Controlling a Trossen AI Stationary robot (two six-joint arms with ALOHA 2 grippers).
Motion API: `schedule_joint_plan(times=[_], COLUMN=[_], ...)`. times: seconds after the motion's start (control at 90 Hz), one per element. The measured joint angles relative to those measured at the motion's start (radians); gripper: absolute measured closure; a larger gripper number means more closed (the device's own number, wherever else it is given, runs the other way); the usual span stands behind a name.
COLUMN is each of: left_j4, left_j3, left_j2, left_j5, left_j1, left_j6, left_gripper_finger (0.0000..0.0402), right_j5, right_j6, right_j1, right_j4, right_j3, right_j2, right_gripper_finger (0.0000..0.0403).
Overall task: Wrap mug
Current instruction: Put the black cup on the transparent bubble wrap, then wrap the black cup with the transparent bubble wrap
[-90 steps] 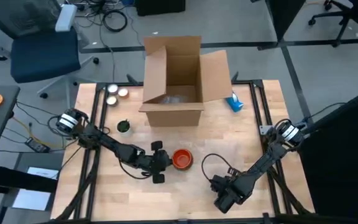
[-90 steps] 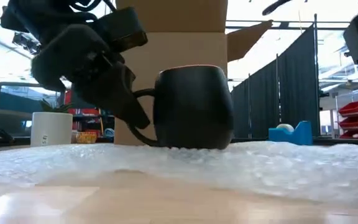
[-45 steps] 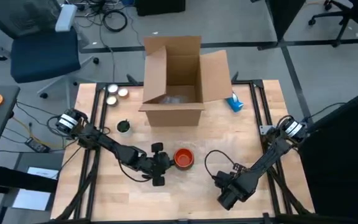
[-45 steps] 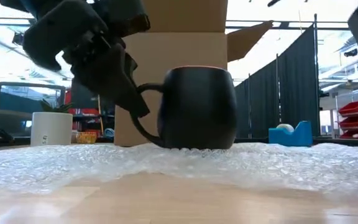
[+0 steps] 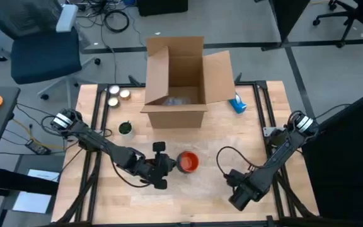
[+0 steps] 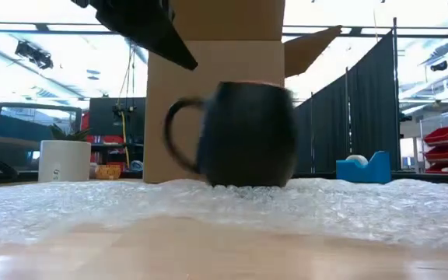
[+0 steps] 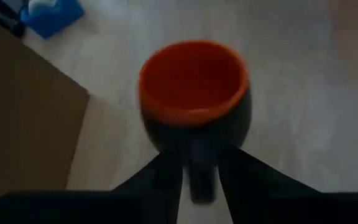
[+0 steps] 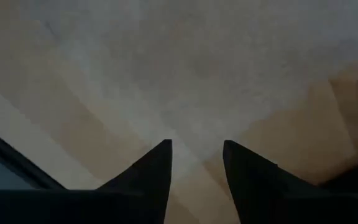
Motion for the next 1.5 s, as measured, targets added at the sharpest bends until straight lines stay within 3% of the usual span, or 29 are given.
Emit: schedule_joint_plan(times=[0.211,0.644,0.822,0.944,1.078,1.289,1.5], left_j4=[-0.081,-0.067,-0.075,-0.097,-0.165,-0.249,-0.258], left_j3=[-0.018,-0.018,-0.002,0.062,0.112,0.133,0.133], left_j2=[0.003,0.003,-0.001,-0.003,-0.005,-0.005,-0.005], left_j5=[0.001,-0.001,0.017,0.036,0.034,0.013,-0.066], left_j1=[-0.004,-0.006,-0.027,-0.09,-0.171,-0.294,-0.34], left_j6=[-0.061,-0.062,-0.087,-0.087,-0.108,-0.247,-0.297], left_gripper_finger=[0.0318,0.0318,0.0318,0.0318,0.0318,0.0318,0.0318], right_j5=[0.018,0.022,-0.14,-0.161,-0.153,-0.185,-0.183], right_j6=[-0.001,-0.002,0.005,0.027,0.049,0.044,0.026], right_j1=[-0.002,-0.003,0.011,0.03,0.04,0.024,-0.03], right_j4=[0.022,0.026,0.052,0.055,0.101,0.32,0.373], right_j3=[0.0,0.0,0.0,-0.005,-0.073,-0.251,-0.335], right_j2=[0.0,0.001,0.002,0.002,0.002,0.002,-0.006], right_gripper_finger=[0.0281,0.0281,0.0279,0.0279,0.0279,0.028,0.0296])
